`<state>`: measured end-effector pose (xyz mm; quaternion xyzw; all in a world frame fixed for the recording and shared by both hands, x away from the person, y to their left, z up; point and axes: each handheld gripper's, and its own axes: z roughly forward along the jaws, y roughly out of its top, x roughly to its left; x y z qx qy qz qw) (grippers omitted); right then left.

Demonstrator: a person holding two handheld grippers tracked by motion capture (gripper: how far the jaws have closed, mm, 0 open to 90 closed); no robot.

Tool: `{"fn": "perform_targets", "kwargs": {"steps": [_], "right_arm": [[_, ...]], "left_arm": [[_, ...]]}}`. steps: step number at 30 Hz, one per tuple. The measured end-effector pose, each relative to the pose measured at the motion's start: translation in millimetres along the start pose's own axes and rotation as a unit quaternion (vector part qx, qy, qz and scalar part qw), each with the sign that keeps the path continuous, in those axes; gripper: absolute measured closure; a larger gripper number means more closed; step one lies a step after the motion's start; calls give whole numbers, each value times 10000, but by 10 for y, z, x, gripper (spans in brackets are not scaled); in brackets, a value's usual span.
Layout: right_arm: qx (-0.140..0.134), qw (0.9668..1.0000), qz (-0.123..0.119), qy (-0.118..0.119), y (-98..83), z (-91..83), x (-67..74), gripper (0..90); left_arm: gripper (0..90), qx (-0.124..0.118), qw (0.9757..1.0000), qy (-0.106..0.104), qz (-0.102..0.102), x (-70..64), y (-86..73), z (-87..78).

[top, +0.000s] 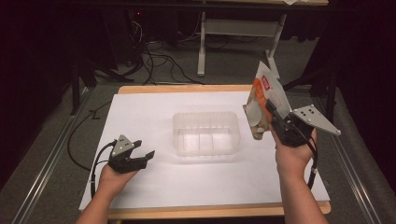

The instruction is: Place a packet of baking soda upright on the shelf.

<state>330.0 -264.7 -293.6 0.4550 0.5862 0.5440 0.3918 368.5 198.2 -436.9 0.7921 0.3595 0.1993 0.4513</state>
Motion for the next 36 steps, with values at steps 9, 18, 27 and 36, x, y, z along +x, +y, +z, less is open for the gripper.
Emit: {"fn": "perform_targets", "kwargs": {"steps": [9,18,27,36], "right_arm": [[67,9995,0,315,-6,221,323,900],[189,9981,-23,593,-125,459,645,900],[321,9959,0,847,-251,685,910,900],[458,9939,37,1006,-385,888,1107,900]], "left_arm": [[326,8,10000,-3,28,-5,8,0],[326,-30,10000,-7,5,9,12,-7],[326,-51,10000,-24,-14,15,14,-6],[326,-67,10000,-39,-10,13,16,-6]]}}
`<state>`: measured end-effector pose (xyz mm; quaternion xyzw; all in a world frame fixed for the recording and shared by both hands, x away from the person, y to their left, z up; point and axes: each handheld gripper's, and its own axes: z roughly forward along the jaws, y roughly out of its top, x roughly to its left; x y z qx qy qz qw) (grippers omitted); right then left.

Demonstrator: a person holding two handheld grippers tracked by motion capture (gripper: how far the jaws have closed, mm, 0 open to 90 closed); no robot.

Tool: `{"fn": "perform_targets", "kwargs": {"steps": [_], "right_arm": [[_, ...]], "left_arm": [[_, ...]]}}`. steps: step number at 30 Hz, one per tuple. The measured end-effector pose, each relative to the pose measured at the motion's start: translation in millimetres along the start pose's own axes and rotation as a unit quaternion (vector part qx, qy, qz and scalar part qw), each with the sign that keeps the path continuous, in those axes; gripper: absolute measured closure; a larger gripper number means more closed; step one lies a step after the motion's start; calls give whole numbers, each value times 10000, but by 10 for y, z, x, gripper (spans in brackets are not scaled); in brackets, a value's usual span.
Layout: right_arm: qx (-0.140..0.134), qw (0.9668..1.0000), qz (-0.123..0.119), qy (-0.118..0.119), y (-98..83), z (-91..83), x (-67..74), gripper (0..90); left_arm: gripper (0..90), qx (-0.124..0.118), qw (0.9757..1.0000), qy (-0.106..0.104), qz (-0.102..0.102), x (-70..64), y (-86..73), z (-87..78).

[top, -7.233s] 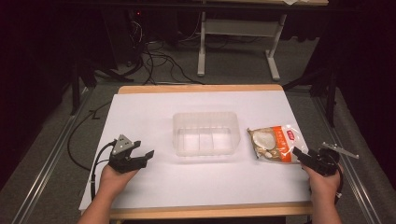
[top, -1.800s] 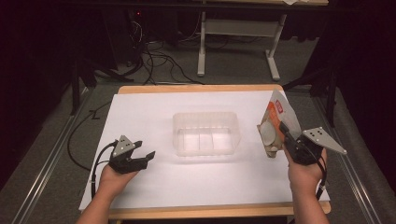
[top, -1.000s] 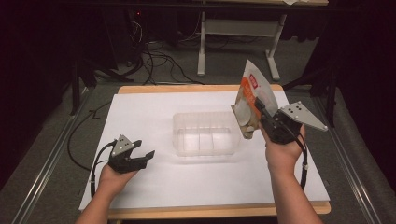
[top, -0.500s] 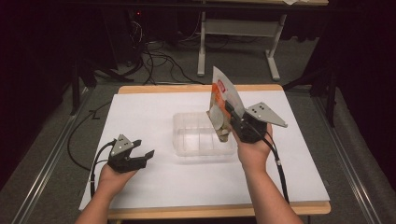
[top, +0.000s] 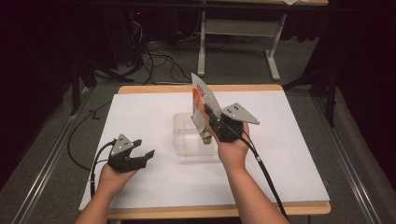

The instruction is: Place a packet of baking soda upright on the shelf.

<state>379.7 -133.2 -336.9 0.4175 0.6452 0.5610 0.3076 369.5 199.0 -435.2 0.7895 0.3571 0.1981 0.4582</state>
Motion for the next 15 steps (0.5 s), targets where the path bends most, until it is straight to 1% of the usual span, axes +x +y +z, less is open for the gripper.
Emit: {"fn": "perform_targets", "kwargs": {"steps": [1,2,3,4,6,9,10,11,15], "right_arm": [[0,10000,0,0,0,0,0,900],[34,10000,-6,19,-28,55,41,900],[34,10000,-6,19,-28,55,41,900],[56,10000,-26,41,-50,102,73,900],[68,10000,-38,49,-58,118,82,900],[98,9999,-36,86,-89,182,123,900],[118,9999,-73,95,-105,216,139,900],[138,9999,-53,90,-110,226,149,900],[143,9998,-112,84,-128,261,181,900]], "left_arm": [[326,-6,10000,-4,-6,-1,0,1],[326,-5,10000,-6,-4,0,1,-1],[326,-5,10000,-6,-4,0,1,-1],[325,-2,10000,-12,-7,0,2,-4],[326,-3,10000,-12,-5,-1,2,-5],[326,-4,10000,-18,3,-1,3,-8],[326,-5,10000,-13,12,0,3,-7],[326,-3,10000,-15,12,0,3,-6],[326,-4,10000,-19,9,1,3,-6]]}}
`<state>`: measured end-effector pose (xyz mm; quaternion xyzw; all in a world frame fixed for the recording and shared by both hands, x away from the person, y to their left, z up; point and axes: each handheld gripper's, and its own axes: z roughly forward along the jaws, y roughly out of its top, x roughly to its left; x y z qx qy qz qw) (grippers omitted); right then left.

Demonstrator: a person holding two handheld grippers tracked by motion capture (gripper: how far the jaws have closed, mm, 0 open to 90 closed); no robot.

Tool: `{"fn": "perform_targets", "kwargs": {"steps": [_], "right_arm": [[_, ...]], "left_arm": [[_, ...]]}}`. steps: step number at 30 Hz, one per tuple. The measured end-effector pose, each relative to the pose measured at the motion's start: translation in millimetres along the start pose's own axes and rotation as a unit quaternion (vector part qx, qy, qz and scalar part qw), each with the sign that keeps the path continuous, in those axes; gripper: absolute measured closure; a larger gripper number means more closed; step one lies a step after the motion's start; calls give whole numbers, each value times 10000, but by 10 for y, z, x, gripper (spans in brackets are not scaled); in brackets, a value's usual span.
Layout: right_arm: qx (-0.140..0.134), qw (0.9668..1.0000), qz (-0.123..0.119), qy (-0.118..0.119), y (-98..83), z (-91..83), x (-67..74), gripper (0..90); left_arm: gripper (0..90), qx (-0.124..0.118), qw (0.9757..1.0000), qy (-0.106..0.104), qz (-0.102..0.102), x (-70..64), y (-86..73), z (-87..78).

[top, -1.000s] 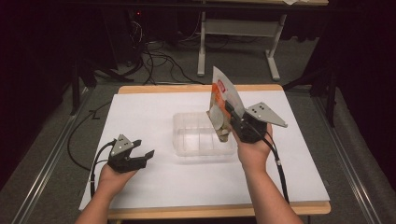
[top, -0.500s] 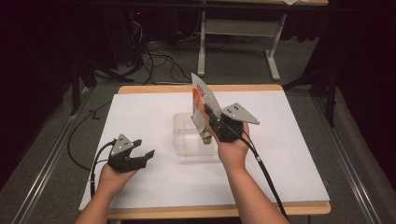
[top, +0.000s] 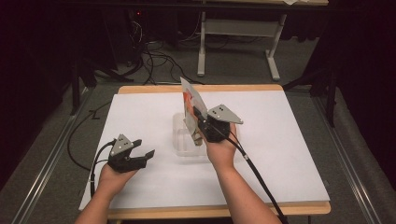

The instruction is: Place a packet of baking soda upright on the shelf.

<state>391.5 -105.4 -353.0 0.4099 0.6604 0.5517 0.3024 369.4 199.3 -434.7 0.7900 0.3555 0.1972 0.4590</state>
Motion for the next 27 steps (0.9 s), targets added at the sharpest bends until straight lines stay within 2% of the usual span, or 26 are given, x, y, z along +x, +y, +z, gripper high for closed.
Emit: {"fn": "perform_targets", "kwargs": {"steps": [15,27], "right_arm": [[2,10000,44,-72,-5,40,-2,900],[108,9998,-85,-106,-115,176,44,900]], "left_arm": [[326,15,10000,-5,12,-7,2,6],[326,37,10000,-11,21,-16,2,9]]}}
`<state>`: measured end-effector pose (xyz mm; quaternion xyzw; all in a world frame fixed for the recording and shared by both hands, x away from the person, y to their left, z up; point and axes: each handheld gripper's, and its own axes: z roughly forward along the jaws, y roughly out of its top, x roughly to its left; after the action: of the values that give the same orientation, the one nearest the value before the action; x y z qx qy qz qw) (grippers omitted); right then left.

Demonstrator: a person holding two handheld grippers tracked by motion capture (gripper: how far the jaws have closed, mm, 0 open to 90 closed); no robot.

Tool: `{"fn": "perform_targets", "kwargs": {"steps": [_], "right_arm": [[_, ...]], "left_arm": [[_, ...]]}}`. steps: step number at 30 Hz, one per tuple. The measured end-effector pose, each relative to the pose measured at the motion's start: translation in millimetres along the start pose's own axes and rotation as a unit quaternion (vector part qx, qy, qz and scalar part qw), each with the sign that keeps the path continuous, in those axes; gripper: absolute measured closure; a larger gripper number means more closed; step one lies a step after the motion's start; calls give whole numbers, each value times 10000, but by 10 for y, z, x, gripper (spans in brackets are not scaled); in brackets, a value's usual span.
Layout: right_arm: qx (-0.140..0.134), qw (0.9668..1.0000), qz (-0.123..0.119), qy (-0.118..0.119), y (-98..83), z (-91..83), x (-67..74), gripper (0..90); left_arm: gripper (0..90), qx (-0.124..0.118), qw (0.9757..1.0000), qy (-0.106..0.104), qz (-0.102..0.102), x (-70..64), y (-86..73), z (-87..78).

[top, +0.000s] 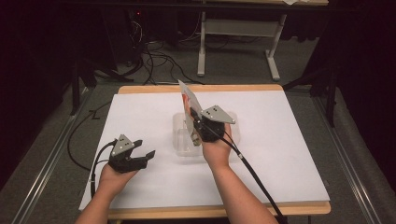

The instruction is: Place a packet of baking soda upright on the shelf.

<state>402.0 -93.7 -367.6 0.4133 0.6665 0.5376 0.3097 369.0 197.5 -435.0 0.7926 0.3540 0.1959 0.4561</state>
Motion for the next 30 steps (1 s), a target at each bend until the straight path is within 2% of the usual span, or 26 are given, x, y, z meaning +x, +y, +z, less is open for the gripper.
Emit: {"fn": "perform_targets", "kwargs": {"steps": [7,18,24,29,30], "right_arm": [[122,9998,-149,-35,-72,66,33,900],[227,9996,-152,47,-271,108,54,900],[248,9994,-231,84,-389,68,119,900],[265,9995,-128,99,-476,12,109,900],[310,9993,-199,105,-518,-14,124,900]], "left_arm": [[326,-27,10000,19,-26,12,0,-8],[326,-14,10000,10,-8,8,0,-5],[325,-17,10000,14,-9,4,0,-8],[325,-27,10000,11,-18,0,0,-18],[325,-31,10000,13,-32,2,-2,-18]]}}
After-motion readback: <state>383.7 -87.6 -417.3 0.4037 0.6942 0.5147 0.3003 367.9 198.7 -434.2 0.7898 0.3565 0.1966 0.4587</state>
